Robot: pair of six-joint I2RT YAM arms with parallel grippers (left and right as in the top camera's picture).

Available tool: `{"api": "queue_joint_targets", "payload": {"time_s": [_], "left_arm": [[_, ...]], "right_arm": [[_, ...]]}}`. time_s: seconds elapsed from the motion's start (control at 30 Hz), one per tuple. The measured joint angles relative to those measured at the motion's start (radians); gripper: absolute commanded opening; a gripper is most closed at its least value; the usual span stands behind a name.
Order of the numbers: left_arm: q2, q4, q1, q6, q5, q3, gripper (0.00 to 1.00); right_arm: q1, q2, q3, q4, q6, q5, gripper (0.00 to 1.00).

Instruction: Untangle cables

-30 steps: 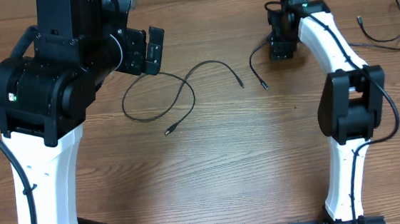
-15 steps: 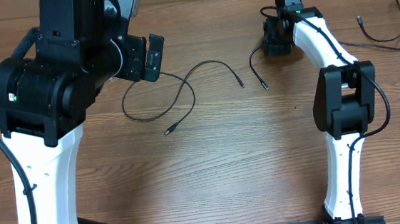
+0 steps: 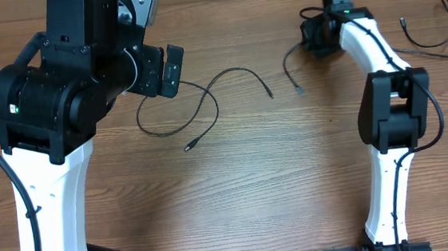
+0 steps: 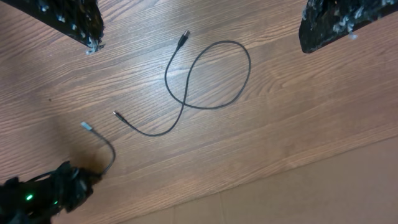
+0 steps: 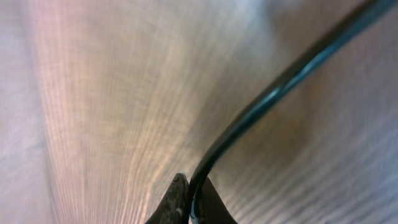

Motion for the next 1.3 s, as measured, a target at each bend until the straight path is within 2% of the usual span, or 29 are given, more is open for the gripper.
{"api": "queue_joint_targets", "payload": {"time_s": [0.13,0.33,0.47,0.67,0.93,1.13,1.23,1.27,1.3], "left_arm": [[0.0,0.0,0.0,0.0,0.0,0.0,1.0],[0.0,0.0,0.0,-0.001,0.0,0.0,1.0],[0.0,0.0,0.0,-0.001,0.0,0.0,1.0],[0.0,-0.011,0.0,-0.006,0.0,0.0,1.0],[0.0,-0.016,0.0,-0.024,0.0,0.0,1.0],[0.0,0.001,0.0,-0.034,0.006,0.0,1.0],[0.0,0.01,0.0,-0.035,0.02,0.0,0.99],[0.0,0.01,0.0,-0.038,0.023,0.0,0.99],[0.0,0.011,0.0,-0.039,0.026,0.0,0.99]], "right_arm": [[-0.038,-0.04,0.07,0.004,-0.257,-0.016,0.04],[-0.082,-0.22,0.131,0.014,-0.671,-0.02,0.04],[-0.126,-0.31,0.159,0.04,-0.847,0.007,0.04],[-0.28,-0.298,0.166,0.117,-0.953,0.033,0.04],[-0.544,-0.211,0.166,0.248,-1.002,-0.073,0.04],[-0.597,-0.082,0.166,0.259,-1.009,-0.085,0.04],[-0.595,-0.007,0.166,0.251,-1.001,-0.09,0.2],[-0.593,0.014,0.165,0.245,-0.996,-0.09,0.48],[-0.593,0.036,0.165,0.24,-0.986,-0.089,1.0]]}}
